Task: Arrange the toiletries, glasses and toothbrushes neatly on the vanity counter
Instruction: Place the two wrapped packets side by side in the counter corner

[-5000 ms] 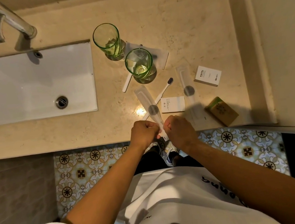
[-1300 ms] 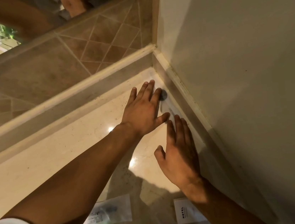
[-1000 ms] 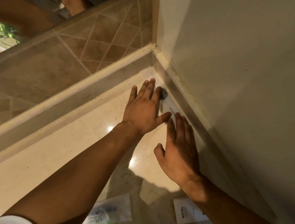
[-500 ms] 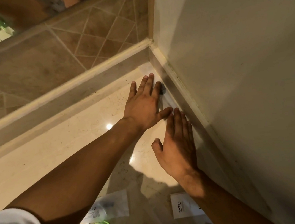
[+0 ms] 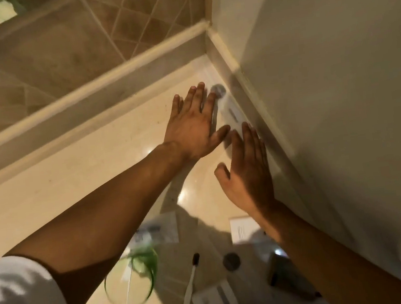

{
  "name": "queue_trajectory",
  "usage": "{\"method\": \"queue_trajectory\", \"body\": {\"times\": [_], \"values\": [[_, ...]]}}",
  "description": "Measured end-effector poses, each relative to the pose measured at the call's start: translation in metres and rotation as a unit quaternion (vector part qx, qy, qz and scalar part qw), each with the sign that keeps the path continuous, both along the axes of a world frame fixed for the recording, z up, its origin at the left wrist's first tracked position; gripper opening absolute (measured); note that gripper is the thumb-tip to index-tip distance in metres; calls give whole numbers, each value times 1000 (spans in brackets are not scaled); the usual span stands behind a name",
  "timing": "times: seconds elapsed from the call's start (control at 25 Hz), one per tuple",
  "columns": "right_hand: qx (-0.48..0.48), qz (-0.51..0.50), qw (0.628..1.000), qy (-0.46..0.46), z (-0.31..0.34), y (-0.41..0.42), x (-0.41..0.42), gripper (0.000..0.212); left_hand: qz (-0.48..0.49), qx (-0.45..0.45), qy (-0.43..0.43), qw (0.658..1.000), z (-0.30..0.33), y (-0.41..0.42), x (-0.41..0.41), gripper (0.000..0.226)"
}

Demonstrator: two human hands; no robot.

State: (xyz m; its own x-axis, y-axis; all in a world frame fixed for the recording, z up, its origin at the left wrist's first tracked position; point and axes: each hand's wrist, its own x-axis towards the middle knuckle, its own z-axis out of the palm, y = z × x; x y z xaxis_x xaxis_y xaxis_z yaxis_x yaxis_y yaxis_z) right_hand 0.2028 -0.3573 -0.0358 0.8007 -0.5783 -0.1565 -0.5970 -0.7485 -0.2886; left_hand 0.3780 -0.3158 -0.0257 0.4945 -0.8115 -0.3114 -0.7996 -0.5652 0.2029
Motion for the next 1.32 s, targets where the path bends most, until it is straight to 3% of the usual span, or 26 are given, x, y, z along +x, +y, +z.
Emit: {"method": "queue_trajectory", "body": {"times": [0.2,0.44,0.6,0.72,0.8,0.88,1.0,1.32], "values": [[43,-7,999,-2,25,14,-36,66,44,-50,18,998,51,53,-55,70],[70,13,995,-72,44,52,-102,59,36,-29,12,999,85,126,-155,56],[72,35,996,-26,48,85,-144,59,53,-49,58,996,81,175,-217,46],[-1,76,997,-10,46,112,-168,40,76,-7,118,990,66,203,-244,38],[5,77,996,40,43,124,-176,31,85,15,153,984,57,213,-254,32],[48,38,992,107,39,132,-177,30,77,28,150,985,51,220,-262,30],[39,21,986,160,33,137,-174,33,65,35,110,991,46,223,-269,31],[-1,21,990,142,22,142,-171,19,74,9,136,988,38,193,-258,33]]}}
